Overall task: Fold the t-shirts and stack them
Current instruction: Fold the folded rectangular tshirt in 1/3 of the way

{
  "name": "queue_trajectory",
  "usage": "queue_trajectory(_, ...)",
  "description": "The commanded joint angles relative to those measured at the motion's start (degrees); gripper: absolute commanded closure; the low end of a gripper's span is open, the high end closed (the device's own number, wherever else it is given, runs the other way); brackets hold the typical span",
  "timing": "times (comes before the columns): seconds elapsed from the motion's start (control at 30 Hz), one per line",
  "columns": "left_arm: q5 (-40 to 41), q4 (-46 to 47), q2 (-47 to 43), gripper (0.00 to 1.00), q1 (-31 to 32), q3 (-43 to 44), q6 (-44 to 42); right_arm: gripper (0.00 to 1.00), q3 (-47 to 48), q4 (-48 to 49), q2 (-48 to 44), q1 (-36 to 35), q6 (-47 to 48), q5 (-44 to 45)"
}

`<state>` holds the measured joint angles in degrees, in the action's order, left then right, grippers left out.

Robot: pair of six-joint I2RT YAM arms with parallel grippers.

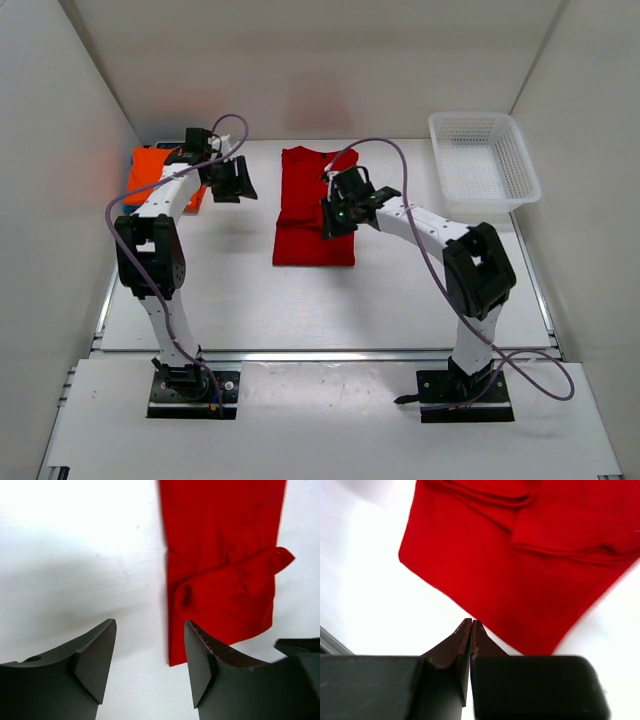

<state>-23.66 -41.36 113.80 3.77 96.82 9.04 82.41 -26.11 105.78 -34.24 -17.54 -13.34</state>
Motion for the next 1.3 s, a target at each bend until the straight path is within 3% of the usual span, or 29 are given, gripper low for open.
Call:
queue_trajectory(0.0,-1.22,1.37,-4.11,0.33,-1.74,-6.09,1.06,1.0,2.29,3.87,5.38,-1.52,-1.01,0.24)
queue_trajectory(0.3,-1.65,2.34,-6.66,0.34,-1.57,-12.18,1.6,1.0,20.23,-5.87,18.67,-5.4,2.77,14.91)
queue_trajectory(0.57,-1.56,1.82,-5.69,0.34,-2.63,-11.48,1.51,1.0,25.07,-8.7,23.5,-3.64,6.89,19.49)
queue_trajectory(0.87,-1.39,0.76,-5.52,0.33,-3.24,-11.3,0.98,1.0,43.59,-9.84,34.13,0.57,7.69,21.86)
queue_trajectory(1.03,-1.04,-0.29,-5.52,0.33,-2.55,-10.6,-0.6,1.0,53.45,-9.49,35.2,0.93,9.19,26.08)
queue_trajectory(1.17,-4.27,-1.26,-5.34,0.33,0.09,-12.17,-2.09,1.0,51.37,-12.46,30.2,0.4,8.93,29.16)
queue_trajectory(1.2,-5.07,-1.7,-5.08,0.33,0.53,-12.44,-3.14,0.98,49.1,-14.48,27.93,0.4,8.58,30.3)
queue_trajectory(1.27,-5.78,-2.93,-4.64,0.28,3.94,-13.84,-4.46,0.75,45.41,-17.03,24.33,1.27,4.64,27.25)
